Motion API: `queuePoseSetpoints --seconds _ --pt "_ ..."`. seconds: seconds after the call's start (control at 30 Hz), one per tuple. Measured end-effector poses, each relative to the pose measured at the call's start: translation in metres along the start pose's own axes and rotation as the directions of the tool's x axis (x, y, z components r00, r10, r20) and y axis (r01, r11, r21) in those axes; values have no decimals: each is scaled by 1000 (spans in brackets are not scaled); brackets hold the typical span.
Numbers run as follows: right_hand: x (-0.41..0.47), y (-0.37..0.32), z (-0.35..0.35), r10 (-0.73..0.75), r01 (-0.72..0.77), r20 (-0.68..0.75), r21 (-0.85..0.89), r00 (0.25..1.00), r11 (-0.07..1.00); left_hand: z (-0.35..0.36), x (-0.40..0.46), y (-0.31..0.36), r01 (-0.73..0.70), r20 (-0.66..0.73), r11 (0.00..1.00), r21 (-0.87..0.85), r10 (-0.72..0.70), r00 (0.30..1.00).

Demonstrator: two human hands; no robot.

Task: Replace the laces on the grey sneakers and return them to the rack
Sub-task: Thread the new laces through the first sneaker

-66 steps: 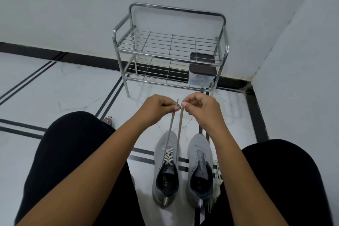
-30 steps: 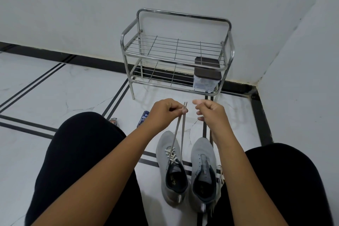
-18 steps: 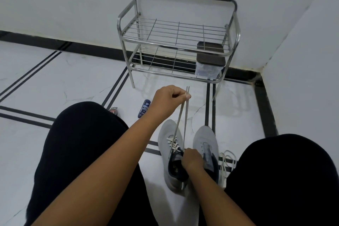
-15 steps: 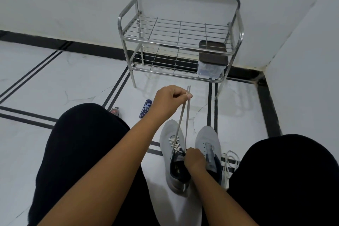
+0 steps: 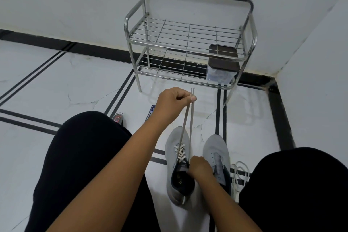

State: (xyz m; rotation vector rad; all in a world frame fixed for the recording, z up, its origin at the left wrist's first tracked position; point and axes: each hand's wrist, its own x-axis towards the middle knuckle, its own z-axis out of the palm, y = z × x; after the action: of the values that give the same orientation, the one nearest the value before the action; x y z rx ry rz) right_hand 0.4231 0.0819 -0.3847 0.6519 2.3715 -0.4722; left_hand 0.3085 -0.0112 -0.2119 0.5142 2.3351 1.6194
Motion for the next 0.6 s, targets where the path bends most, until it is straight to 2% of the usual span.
queuePoseSetpoints --seconds 0.07,0.13,0.17,0.2,0.27,0.33,0.4,0.43,0.47,0.53,0.6 --pt "-3 -5 -29 -16 25 -80 114 997 993 -1 0 1 2 6 1000 15 -2 1000" --pt "-14 -9 -66 -88 171 -260 319 962 932 -3 1 1 13 -10 1000 28 -13 1000" --pt "-22 -12 -84 -131 278 -321 470 938 838 -3 2 0 22 -18 999 33 -21 1000" --pt "-34 -14 -99 -174 379 -367 615 914 692 -3 1 -1 30 -21 999 32 -29 999" --pt "-50 -16 -115 -227 494 -438 761 870 422 -1 0 -1 50 -4 998 27 -50 999" --pt "-56 -15 -113 -186 503 -467 814 864 291 3 -2 -1 51 -24 996 78 -49 998" --pt "-55 -14 -107 -58 447 -444 880 894 159 7 -4 -2 32 -129 984 177 -9 992" --pt "-51 -13 -105 -6 426 -430 891 903 157 9 -5 -3 22 -180 979 205 15 983" --pt "-48 -13 -103 -4 413 -423 884 906 220 10 -5 -3 9 -207 978 208 35 978" --pt "-46 -15 -104 -156 414 -384 828 910 378 16 -4 -3 -21 -170 984 175 51 984" --pt "-47 -19 -105 -287 435 -337 792 897 428 22 -4 -3 -45 -103 989 140 60 993"
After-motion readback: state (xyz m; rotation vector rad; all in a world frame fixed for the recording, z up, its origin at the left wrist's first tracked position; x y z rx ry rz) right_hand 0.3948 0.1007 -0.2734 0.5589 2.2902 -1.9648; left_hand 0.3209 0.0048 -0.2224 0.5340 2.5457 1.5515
